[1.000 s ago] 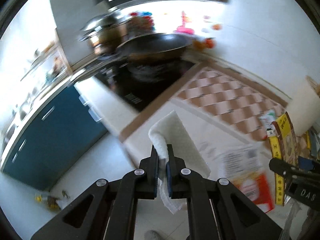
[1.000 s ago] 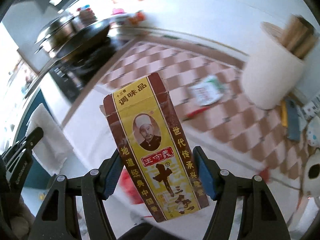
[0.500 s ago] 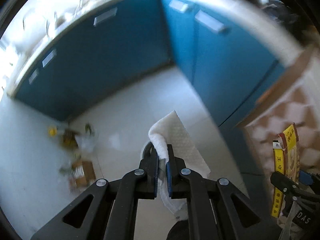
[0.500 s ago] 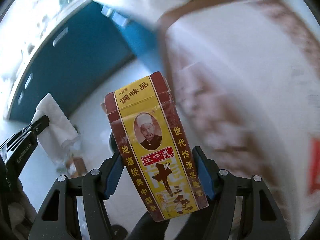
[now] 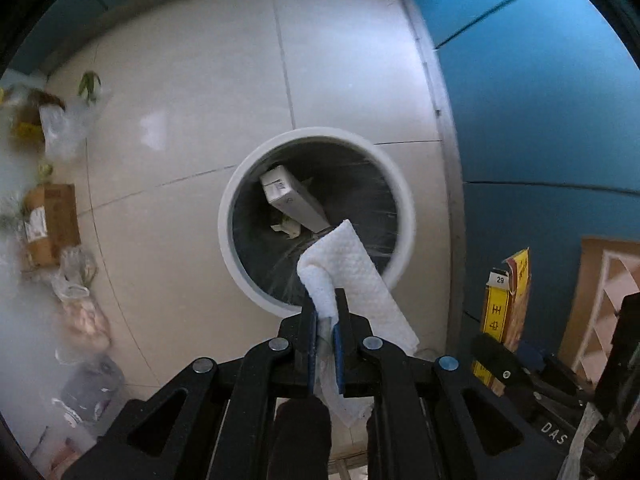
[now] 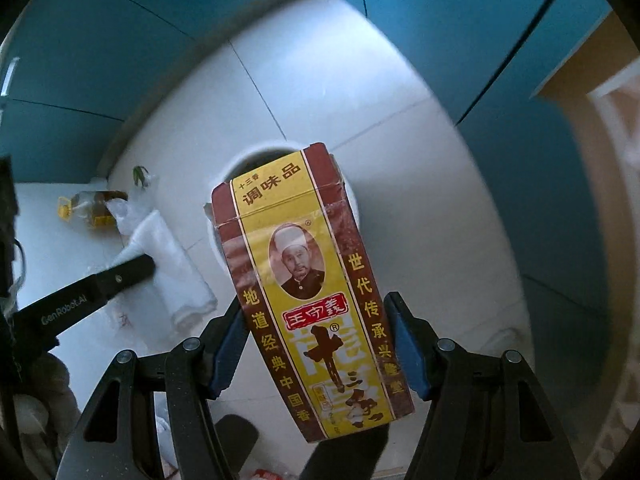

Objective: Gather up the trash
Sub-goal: 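Carry tissue and seasoning box to the bin and release both inside, then raise both tools from the bin back toward the counter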

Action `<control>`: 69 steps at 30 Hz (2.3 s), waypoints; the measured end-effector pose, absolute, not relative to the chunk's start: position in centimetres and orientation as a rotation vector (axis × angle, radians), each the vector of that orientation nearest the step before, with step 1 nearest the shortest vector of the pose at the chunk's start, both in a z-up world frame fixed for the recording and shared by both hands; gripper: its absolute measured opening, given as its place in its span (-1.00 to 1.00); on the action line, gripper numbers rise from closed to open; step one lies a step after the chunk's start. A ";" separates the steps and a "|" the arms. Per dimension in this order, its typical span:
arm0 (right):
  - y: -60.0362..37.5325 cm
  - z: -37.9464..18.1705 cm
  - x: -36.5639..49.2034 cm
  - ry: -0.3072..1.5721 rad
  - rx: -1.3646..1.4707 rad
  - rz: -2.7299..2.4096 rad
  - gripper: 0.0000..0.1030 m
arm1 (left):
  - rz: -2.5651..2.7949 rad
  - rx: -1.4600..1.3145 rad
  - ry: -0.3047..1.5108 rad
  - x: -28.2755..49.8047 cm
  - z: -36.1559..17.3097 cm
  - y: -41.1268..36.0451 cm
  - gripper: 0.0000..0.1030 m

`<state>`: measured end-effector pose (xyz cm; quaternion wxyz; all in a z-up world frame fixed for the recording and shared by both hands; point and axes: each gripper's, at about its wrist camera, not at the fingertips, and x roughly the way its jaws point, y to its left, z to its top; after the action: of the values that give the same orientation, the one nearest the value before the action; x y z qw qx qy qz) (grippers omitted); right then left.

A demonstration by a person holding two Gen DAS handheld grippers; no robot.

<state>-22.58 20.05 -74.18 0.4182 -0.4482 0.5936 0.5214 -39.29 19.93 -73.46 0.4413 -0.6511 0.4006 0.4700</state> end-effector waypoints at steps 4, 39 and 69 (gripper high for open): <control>20.6 -79.5 -23.2 1.580 -1.121 1.275 0.32 | 1.158 -1.662 0.978 -40.5 -76.3 20.4 -0.84; 19.3 -68.2 -24.4 1.183 -1.280 1.347 0.98 | 1.529 -1.316 1.081 -42.3 -58.3 13.0 0.99; 5.3 -28.5 -20.2 1.096 -1.020 1.624 0.97 | 1.611 -1.072 0.938 -36.9 -26.8 1.1 0.99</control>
<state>-20.19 5.29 -28.50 0.4496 -0.4126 0.4433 0.6566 -36.92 1.12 -26.75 0.4756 -0.4386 0.3839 0.6589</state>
